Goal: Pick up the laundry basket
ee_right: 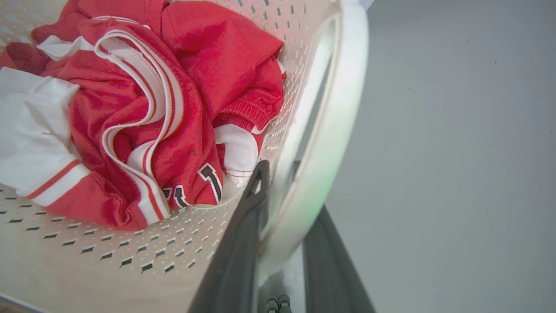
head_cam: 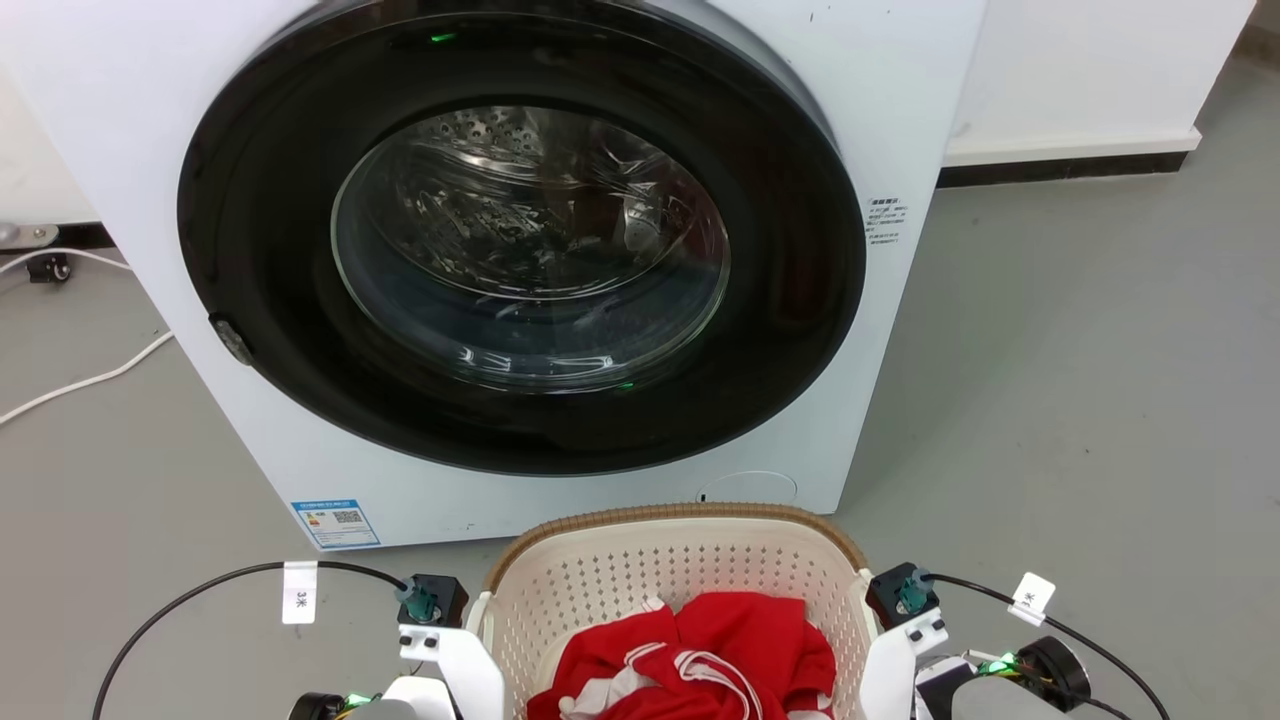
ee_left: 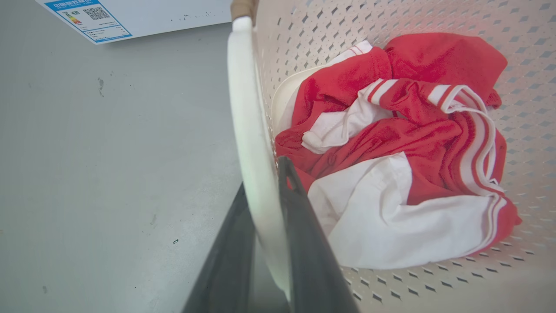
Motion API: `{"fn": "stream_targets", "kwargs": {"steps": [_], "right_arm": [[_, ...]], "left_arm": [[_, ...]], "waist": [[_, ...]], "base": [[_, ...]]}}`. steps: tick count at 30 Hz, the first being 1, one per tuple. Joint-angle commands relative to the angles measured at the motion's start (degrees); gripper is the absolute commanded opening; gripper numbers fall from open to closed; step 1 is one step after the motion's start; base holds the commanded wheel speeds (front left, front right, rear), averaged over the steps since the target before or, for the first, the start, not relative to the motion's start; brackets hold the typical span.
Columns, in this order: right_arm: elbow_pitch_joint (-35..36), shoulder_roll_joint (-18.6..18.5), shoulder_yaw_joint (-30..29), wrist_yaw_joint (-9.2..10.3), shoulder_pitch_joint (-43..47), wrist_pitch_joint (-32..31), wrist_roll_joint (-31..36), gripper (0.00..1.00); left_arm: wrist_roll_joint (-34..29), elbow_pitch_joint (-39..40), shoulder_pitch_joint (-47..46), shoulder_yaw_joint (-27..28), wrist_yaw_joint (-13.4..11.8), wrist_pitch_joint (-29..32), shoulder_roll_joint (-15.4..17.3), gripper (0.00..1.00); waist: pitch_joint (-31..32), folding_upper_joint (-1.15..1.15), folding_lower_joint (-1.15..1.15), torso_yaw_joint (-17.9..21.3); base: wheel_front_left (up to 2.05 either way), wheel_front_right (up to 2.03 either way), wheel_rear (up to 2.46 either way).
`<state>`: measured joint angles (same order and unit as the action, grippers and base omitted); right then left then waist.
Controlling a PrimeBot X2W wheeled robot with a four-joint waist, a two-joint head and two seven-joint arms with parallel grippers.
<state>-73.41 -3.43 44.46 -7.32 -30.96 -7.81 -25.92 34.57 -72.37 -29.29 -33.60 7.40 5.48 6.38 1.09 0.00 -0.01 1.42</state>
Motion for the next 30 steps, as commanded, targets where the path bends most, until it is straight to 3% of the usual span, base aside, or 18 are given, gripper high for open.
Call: {"fn": "stream_targets", "kwargs": {"steps": [1,30], "right_arm": [[-0.09,-0.28,0.68,-0.3,0.88,-0.29,-0.07,0.0],[-0.37,-1.02,5.4,-0.26,0.4,-1.32,-5.91,0.0]], "left_arm": [[0.07,0.29,0.15,-0.37,0.06,-0.08,0.41,0.0],[5.86,-0.22,-0.19,-5.57,0.06,0.38,1.3,0.0]], "waist": [[0.14,0.0,0.01,0.08],[0.12,0.0,0.01,0.42]], "base": [[0.0,0.0,0.0],[0.0,0.0,0.0]]}}
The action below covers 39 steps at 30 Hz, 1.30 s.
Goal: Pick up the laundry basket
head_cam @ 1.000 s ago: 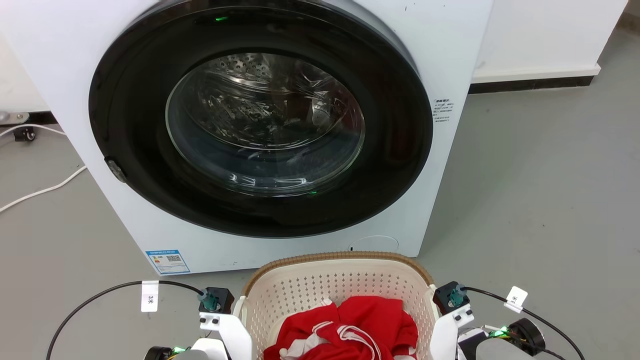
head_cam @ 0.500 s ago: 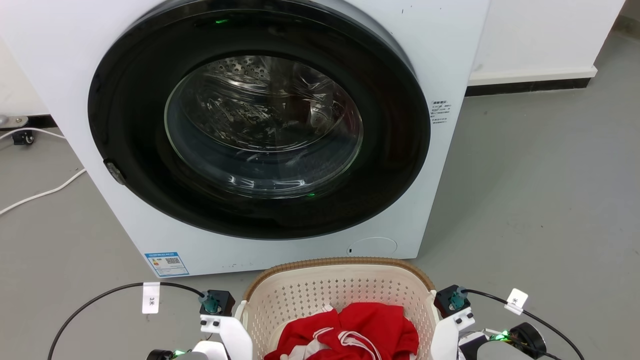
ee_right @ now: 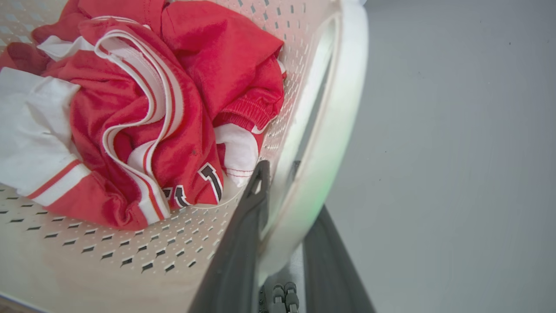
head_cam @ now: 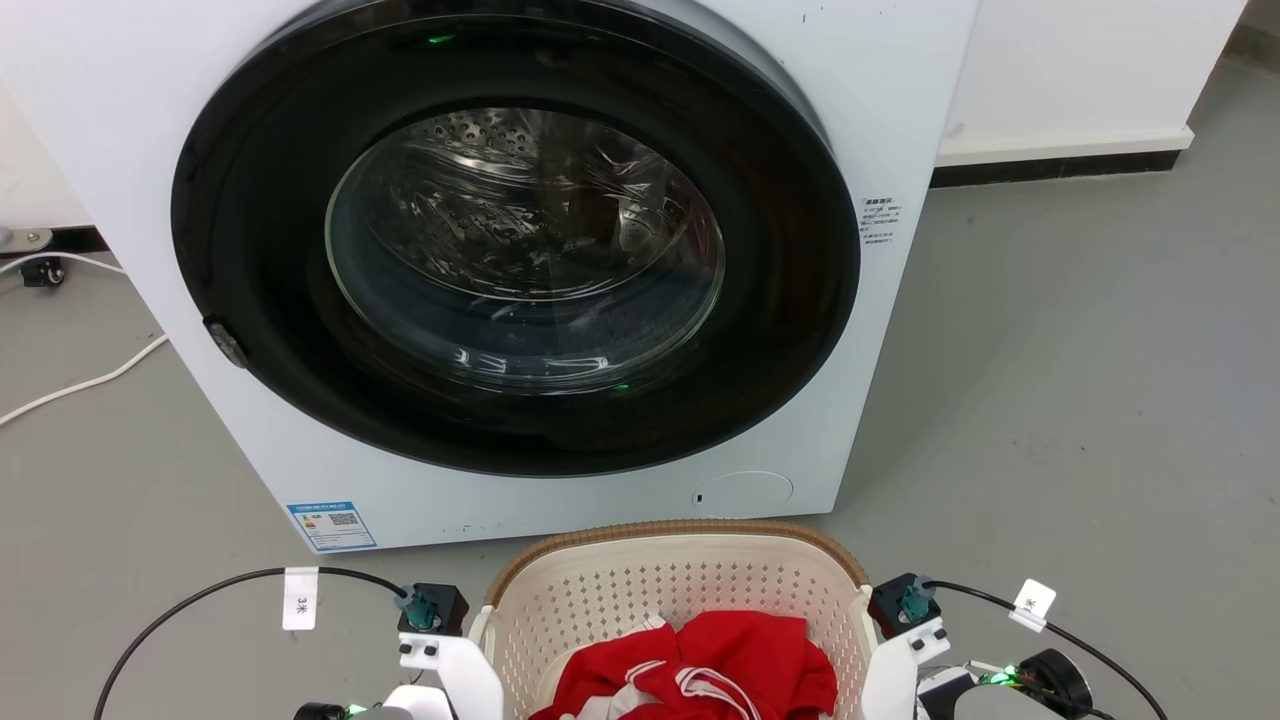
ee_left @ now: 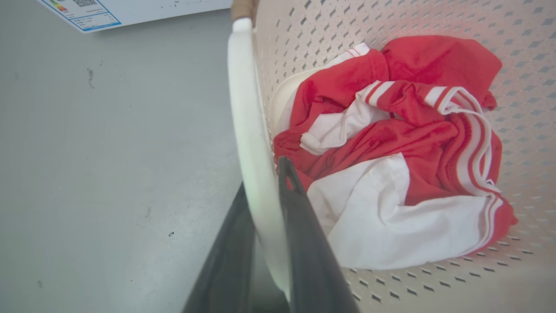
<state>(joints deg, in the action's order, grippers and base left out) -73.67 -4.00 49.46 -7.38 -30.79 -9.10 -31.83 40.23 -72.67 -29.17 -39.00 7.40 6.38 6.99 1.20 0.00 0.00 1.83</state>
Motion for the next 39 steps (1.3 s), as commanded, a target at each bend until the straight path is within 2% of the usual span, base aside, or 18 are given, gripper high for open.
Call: {"fn": "stream_targets", "kwargs": {"steps": [1,39], "right_arm": [[-0.12,-0.48,0.52,-0.2,0.22,-0.07,-0.2,0.0],[-0.21,-0.97,3.81,-0.19,-0.03,0.21,-4.04,0.0]], "left_arm": [[0.35,0.05,-0.32,-0.3,0.06,-0.5,0.7,0.0],[5.12,-0.53,-0.88,-5.02,0.06,-1.03,1.26,0.0]], "waist": [[0.01,0.0,0.0,0.01],[0.15,0.0,0.0,0.27]], "base": [[0.0,0.0,0.0],[0.0,0.0,0.0]]}}
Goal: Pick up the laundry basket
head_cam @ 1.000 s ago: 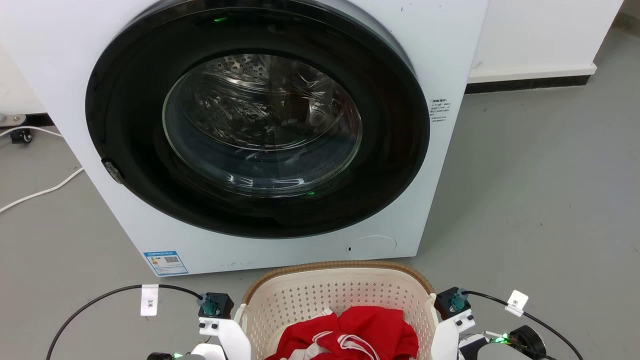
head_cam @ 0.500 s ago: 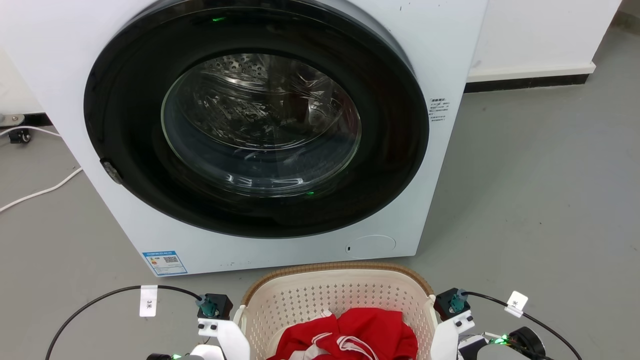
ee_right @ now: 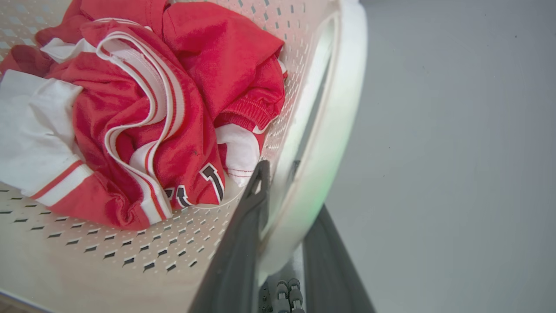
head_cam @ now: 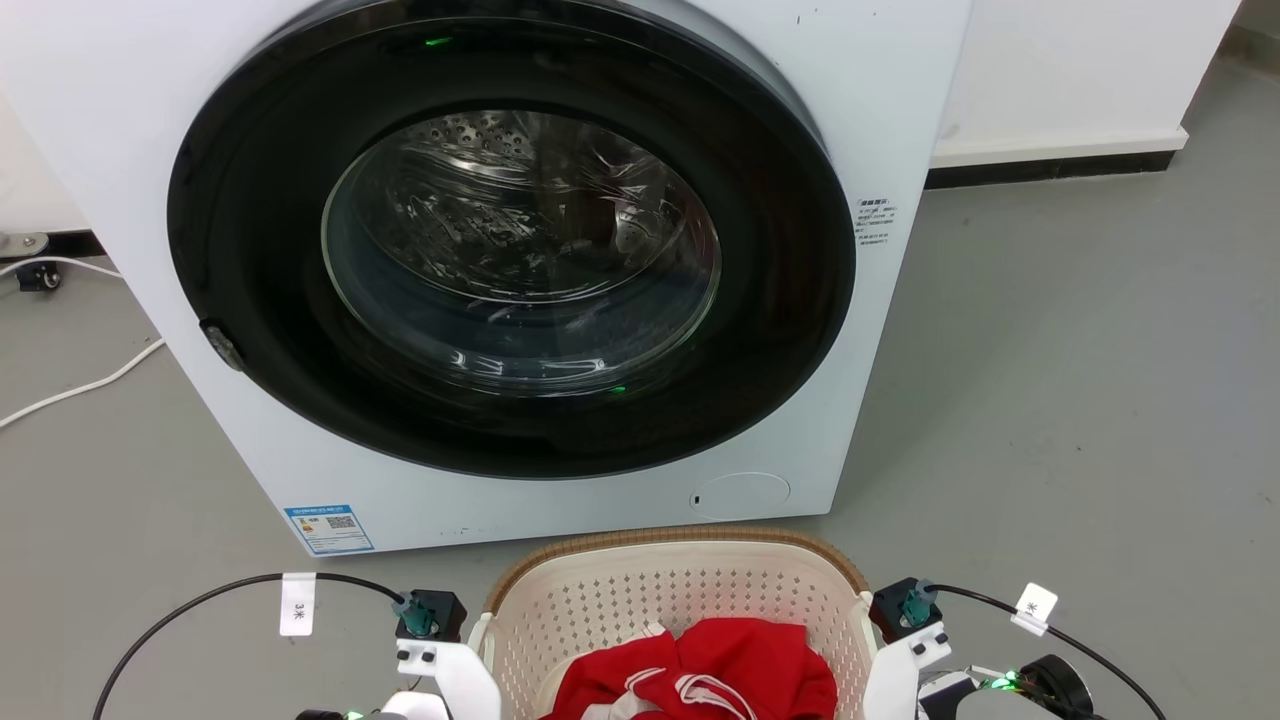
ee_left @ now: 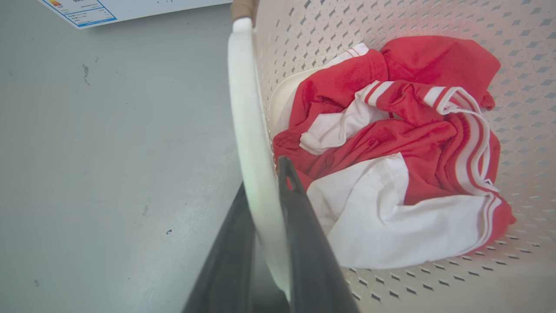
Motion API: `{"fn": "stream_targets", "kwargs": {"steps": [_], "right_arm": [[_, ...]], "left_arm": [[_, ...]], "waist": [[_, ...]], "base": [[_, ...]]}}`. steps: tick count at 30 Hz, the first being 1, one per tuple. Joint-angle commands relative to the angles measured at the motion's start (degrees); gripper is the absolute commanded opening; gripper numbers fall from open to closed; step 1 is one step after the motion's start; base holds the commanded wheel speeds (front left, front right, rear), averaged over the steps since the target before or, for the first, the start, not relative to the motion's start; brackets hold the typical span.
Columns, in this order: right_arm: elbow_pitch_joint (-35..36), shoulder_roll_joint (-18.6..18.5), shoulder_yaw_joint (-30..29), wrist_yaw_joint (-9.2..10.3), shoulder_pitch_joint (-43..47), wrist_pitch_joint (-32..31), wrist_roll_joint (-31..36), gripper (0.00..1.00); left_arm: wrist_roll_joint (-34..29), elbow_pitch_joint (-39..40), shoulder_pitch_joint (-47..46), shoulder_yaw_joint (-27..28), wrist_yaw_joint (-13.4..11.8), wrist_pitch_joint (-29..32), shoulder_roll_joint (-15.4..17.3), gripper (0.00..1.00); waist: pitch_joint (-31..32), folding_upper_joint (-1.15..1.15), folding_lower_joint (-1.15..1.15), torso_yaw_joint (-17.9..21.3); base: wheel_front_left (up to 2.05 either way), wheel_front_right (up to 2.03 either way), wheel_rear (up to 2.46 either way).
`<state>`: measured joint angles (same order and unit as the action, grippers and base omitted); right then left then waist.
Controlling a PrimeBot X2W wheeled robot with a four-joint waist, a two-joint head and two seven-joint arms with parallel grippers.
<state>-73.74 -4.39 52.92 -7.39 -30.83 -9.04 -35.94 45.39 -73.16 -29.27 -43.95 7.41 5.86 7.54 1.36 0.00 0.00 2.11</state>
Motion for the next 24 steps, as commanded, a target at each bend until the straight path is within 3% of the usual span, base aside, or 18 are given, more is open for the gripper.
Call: {"fn": "stream_targets", "kwargs": {"steps": [1,24], "right_arm": [[-0.14,-0.62,0.41,-0.18,0.04,0.14,-0.01,0.0],[-0.15,-0.95,1.38,-0.18,0.42,0.22,-1.0,0.0]], "left_arm": [[-0.01,-0.05,-0.79,-0.18,0.05,-0.54,0.73,0.0],[2.35,-0.35,-0.63,-2.56,0.05,-0.89,0.98,0.0]], "waist": [[0.03,0.0,0.0,-0.01],[0.11,0.0,0.0,-0.18]], "base": [[0.0,0.0,0.0],[0.0,0.0,0.0]]}}
